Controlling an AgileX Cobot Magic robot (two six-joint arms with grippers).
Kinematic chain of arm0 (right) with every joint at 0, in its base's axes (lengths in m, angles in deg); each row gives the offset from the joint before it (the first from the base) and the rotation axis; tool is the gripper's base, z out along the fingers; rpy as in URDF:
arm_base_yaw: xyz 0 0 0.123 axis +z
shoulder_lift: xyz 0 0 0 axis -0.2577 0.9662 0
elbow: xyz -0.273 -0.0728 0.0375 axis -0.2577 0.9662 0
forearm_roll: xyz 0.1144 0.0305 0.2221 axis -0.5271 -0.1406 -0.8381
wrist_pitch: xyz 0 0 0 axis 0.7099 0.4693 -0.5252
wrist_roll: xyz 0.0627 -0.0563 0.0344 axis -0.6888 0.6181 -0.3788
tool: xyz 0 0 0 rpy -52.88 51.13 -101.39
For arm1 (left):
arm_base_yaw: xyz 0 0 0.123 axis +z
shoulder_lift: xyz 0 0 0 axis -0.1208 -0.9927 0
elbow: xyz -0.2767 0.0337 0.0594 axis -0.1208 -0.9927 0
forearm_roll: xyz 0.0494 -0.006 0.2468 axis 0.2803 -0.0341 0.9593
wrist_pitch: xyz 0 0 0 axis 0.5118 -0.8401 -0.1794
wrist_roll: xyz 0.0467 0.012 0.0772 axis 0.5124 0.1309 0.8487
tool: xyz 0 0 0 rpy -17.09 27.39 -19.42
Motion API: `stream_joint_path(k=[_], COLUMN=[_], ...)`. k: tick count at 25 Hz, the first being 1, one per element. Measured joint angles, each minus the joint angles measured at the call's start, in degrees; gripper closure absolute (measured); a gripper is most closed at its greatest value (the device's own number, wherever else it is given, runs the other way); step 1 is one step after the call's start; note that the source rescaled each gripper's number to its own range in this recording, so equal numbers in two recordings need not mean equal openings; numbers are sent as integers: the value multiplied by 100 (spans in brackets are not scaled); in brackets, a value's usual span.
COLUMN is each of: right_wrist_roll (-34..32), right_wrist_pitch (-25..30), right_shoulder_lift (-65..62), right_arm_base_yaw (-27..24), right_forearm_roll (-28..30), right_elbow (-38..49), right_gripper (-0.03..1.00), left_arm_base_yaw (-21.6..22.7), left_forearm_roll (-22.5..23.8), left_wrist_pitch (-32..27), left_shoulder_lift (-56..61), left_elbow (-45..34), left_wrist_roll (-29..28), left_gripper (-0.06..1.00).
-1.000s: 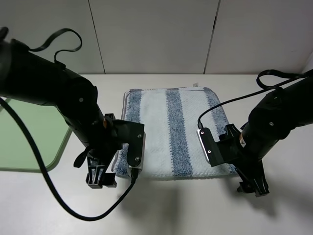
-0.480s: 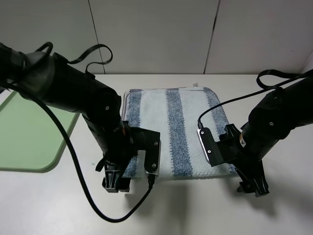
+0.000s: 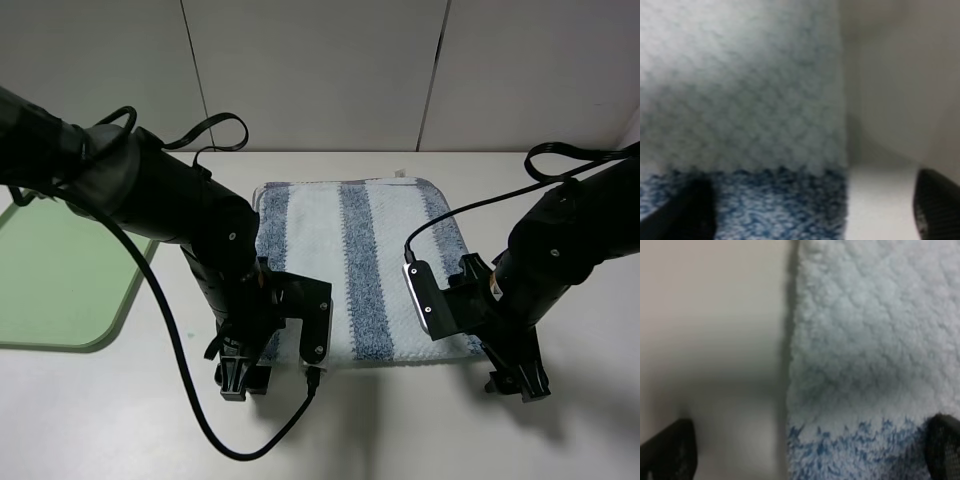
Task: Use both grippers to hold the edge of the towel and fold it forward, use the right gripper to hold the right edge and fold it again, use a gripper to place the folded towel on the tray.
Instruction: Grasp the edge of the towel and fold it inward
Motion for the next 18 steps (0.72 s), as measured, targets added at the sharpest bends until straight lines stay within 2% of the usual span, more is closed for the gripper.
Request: stream_joint_path(k=[4,5,8,13,14,15,16,18], right_wrist_roll=[6,6,6,-21,-21,-21,-21,-22], right_wrist_pitch=[-11,-11,40,-348,-417,-451,-463,-476], right_shoulder_lift=[0,0,0,10,18,18,18,18], right_arm_base_yaw=[0,0,0,0,0,-5,-11,-16], right_forearm_roll=[0,-6,-75,-50,-26,-19,-19,-19], right_elbow=[0,0,30,29,29,29,29,29], right_gripper=[-3,0,22,79,88,95,97,97], left_arm_base_yaw=[5,5,5,9,9,9,9,9], left_forearm_roll=[0,0,-5,17,17,22,22,22], left_wrist_pitch=[78,92,147,205,212,222,231,236], left_shoulder_lift=[-10,-10,-10,-18,-18,-18,-18,-18], left_elbow=[17,17,17,17,17,17,17,17], left_wrist_roll=[-2,-2,-2,-2,-2,-2,-2,-2], left_gripper=[41,46,60,84,88,91,93,94])
